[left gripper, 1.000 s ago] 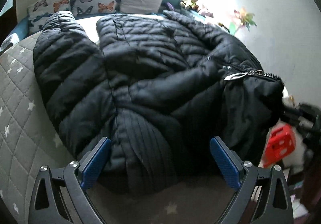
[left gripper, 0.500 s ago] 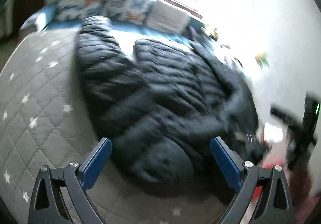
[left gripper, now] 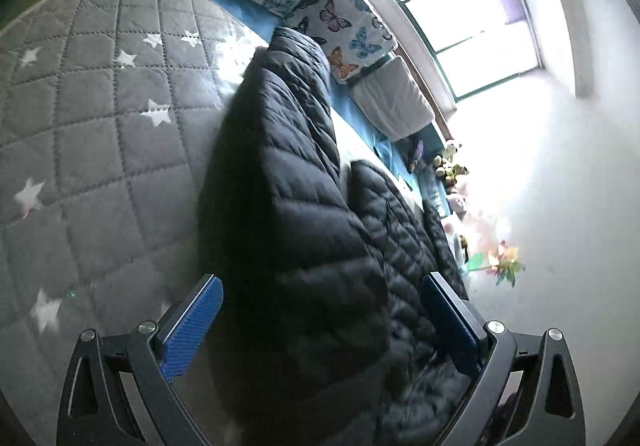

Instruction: Fold large clothes

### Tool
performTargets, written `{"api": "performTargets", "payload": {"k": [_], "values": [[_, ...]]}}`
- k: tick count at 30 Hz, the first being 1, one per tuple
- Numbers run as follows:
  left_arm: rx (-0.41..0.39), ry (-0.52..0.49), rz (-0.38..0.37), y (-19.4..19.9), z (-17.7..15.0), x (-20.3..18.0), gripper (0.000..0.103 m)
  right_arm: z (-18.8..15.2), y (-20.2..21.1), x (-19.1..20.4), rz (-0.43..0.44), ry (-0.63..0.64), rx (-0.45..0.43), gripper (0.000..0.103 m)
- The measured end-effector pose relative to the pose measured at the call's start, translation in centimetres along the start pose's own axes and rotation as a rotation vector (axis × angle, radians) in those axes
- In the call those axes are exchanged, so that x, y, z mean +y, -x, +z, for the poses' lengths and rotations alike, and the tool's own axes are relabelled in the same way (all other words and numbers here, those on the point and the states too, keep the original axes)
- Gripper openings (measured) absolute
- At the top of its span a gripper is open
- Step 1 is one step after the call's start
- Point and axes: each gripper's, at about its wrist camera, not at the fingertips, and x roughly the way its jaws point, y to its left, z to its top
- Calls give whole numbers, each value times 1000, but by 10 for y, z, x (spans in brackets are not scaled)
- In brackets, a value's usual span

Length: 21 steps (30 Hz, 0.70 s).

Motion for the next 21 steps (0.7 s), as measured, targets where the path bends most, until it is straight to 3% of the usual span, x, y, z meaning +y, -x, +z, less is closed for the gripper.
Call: {"api": "performTargets", "payload": {"k": [4, 8, 14, 15, 16, 17, 19, 21], "values": [[12, 53, -2, -35, 17, 13, 103, 3, -18, -12, 77, -60, 24, 69], [138, 145, -97, -80, 24, 24, 103, 3, -31, -26, 163, -139, 37, 69], [164, 123, -104, -103, 22, 5, 103, 5, -38, -39, 295, -220, 32, 71], [165, 119, -100, -104, 20, 2, 94, 4, -39, -40, 319, -233, 37, 72], [151, 108, -81, -101, 15, -3, 78, 4, -40, -40, 346, -241, 39, 72], [143, 95, -71, -101, 12, -7, 72, 2, -40, -40, 368, -244, 40, 72], [111, 55, -62, -97, 4, -22, 40, 1, -39, -32, 418, -247, 57, 71], [74, 9, -51, -85, -3, -39, 24, -1, -34, -18, 421, -201, 62, 62]]}}
